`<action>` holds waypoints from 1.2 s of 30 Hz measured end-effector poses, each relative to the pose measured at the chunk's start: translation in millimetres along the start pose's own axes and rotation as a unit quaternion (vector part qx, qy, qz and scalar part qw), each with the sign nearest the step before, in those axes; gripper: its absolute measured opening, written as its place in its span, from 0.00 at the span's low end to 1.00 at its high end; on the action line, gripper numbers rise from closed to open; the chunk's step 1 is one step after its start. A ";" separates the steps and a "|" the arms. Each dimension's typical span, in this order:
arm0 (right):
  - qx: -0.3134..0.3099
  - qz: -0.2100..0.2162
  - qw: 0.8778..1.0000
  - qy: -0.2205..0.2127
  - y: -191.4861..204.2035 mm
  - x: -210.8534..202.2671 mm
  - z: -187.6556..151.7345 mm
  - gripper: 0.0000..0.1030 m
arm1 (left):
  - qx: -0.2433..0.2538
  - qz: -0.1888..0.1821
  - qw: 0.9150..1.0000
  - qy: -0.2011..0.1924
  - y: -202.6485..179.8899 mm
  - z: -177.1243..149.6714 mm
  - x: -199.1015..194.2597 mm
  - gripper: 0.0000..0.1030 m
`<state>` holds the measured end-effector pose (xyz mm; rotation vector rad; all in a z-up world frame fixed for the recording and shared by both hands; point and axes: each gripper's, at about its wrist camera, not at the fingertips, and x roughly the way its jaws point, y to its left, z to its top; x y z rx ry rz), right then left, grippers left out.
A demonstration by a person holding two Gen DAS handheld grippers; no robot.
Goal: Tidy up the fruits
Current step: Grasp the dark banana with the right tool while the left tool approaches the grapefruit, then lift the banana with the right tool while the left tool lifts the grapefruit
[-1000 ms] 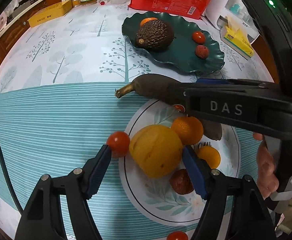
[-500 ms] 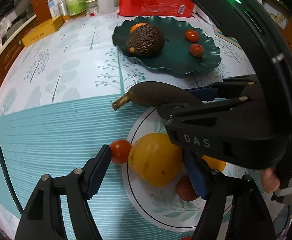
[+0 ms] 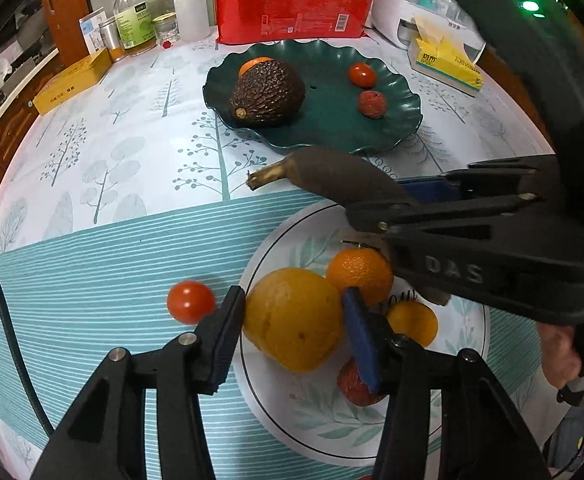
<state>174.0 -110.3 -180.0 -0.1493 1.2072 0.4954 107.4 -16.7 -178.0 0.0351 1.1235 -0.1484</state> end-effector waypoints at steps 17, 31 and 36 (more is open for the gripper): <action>0.011 0.001 0.999 -0.041 -4.2 -48.6 -2.3 0.32 | 0.007 0.027 1.000 -0.002 -8.1 4.6 -20.4 0.45; 0.028 0.005 0.993 -0.114 -26.5 -148.8 25.4 0.32 | 0.023 0.062 0.994 -0.091 -15.8 79.6 -114.6 0.45; 0.037 -0.009 0.988 -0.149 -42.4 -187.4 58.9 0.32 | 0.023 0.066 0.989 -0.133 -10.8 133.3 -147.1 0.45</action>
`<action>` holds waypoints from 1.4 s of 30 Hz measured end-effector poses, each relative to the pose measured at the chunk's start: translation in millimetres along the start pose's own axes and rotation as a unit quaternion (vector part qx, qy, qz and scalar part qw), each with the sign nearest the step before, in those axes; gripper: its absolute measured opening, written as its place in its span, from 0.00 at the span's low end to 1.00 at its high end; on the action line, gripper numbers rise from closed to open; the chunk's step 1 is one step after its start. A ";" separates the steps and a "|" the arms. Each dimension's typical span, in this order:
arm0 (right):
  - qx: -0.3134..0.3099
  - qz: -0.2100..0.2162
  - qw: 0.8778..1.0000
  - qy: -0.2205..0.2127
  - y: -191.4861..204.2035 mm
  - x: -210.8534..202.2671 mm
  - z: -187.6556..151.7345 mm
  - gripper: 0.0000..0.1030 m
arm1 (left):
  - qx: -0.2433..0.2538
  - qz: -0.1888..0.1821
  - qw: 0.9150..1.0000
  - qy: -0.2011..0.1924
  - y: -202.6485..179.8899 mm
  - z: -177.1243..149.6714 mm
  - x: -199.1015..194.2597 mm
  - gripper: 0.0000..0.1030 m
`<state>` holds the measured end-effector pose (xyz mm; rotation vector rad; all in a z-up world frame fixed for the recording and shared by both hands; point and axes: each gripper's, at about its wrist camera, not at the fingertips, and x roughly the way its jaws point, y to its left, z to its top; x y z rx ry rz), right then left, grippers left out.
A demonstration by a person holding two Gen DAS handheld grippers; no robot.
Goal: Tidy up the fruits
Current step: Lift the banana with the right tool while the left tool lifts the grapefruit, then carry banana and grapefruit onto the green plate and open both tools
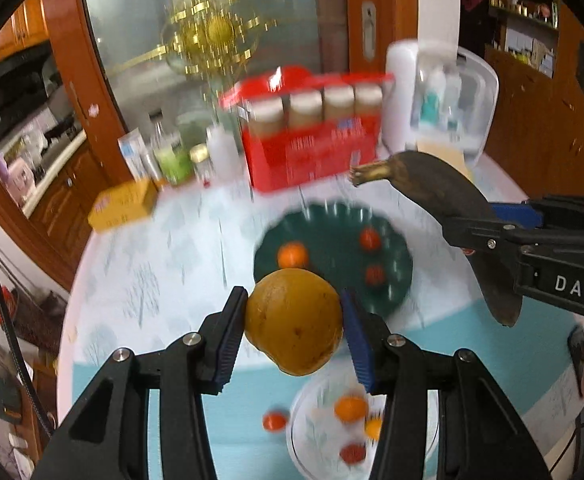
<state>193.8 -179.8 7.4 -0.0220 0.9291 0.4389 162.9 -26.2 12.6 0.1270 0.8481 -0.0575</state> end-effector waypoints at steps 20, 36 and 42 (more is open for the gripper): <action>0.147 -0.009 0.981 0.127 -75.3 168.6 38.6 0.32 | -0.016 -0.050 0.997 0.064 -7.5 49.3 181.7 0.45; 0.135 -0.003 0.977 0.163 -80.1 220.5 15.6 0.34 | -0.029 -0.056 0.994 0.094 -1.4 34.9 229.8 0.58; 0.129 0.004 0.981 0.143 -80.7 205.2 16.7 0.35 | -0.034 -0.046 0.995 0.080 5.2 35.0 212.3 0.76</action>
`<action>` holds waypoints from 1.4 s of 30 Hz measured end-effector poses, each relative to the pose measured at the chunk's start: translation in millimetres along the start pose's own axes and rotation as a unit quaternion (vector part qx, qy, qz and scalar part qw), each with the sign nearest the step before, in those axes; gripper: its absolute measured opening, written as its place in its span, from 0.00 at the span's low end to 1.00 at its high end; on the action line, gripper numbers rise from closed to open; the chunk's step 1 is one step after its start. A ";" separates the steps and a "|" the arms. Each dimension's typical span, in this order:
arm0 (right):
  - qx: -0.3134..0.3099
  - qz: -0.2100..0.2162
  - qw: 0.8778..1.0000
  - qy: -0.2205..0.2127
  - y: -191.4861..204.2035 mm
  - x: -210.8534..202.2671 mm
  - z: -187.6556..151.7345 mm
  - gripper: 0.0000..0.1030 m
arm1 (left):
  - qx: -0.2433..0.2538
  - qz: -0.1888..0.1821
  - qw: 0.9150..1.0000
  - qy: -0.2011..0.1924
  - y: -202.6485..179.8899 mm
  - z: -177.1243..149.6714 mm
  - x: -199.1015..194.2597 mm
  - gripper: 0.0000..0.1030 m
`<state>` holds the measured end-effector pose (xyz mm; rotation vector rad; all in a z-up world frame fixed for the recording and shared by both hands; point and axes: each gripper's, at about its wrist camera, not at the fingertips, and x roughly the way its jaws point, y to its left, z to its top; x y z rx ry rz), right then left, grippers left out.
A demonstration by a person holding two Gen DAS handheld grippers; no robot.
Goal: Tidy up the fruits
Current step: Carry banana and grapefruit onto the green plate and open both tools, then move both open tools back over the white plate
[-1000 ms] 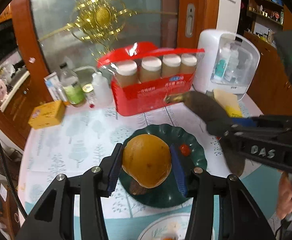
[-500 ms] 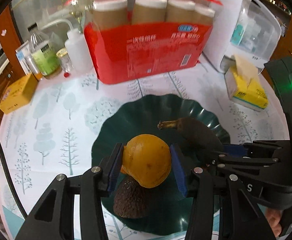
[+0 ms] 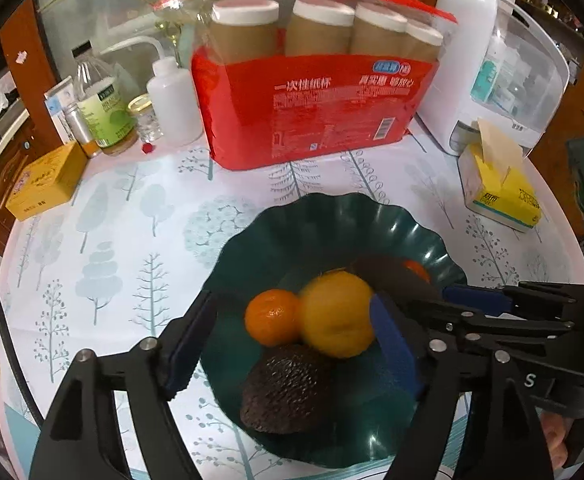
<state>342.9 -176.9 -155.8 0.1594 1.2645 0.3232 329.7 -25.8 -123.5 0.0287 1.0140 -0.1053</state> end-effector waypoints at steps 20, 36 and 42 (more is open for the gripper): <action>-0.044 0.010 0.998 -0.052 29.9 -73.3 -40.9 0.38 | 0.006 0.021 1.000 -0.022 -1.0 -28.0 -84.8 0.88; -0.109 0.030 0.989 -0.100 78.0 -154.6 -114.3 0.43 | -0.020 0.060 0.997 -0.038 11.7 -91.8 -195.9 0.88; -0.146 0.020 0.981 -0.124 92.9 -185.8 -152.1 0.44 | -0.032 0.068 0.996 -0.052 17.3 -117.3 -236.4 0.88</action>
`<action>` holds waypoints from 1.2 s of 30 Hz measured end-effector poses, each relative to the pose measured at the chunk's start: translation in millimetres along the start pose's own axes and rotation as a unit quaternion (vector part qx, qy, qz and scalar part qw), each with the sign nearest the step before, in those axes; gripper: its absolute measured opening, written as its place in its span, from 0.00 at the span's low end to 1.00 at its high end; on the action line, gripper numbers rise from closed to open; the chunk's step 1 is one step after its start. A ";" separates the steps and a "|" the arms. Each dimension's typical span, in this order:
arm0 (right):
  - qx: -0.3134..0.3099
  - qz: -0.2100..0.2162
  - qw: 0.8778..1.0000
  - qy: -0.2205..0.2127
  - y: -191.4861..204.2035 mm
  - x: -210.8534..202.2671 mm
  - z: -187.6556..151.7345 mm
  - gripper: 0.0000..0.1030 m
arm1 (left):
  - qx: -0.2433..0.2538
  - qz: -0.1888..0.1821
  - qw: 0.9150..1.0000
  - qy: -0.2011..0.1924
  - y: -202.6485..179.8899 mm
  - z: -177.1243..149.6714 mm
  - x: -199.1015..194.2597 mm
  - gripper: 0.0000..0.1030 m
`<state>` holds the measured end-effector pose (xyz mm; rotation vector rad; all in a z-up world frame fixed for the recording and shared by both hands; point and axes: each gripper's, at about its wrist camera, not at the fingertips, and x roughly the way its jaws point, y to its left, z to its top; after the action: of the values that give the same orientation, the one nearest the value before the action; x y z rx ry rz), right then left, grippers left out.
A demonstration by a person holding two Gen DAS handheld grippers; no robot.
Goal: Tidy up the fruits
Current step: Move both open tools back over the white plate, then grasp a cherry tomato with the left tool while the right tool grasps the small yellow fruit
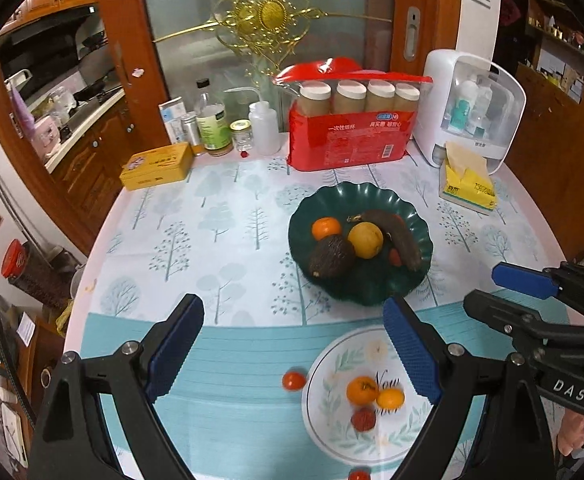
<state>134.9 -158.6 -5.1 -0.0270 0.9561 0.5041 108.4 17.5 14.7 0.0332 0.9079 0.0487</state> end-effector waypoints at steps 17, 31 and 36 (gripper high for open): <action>0.026 -0.049 0.996 0.067 7.4 33.2 -77.4 0.47 | 0.041 -0.052 0.995 0.078 24.1 -73.4 65.9 0.88; 0.093 -0.066 0.987 0.114 2.1 96.0 -130.1 0.47 | 0.101 -0.104 0.980 0.135 23.9 -111.3 152.2 0.72; 0.077 -0.067 0.987 0.125 14.0 113.2 -131.5 0.47 | 0.106 -0.117 0.977 0.140 23.6 -112.9 166.6 0.64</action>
<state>80.5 -132.5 -168.4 -0.0154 1.2289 0.3046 121.1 51.3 -184.7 0.1190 1.1915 -0.2696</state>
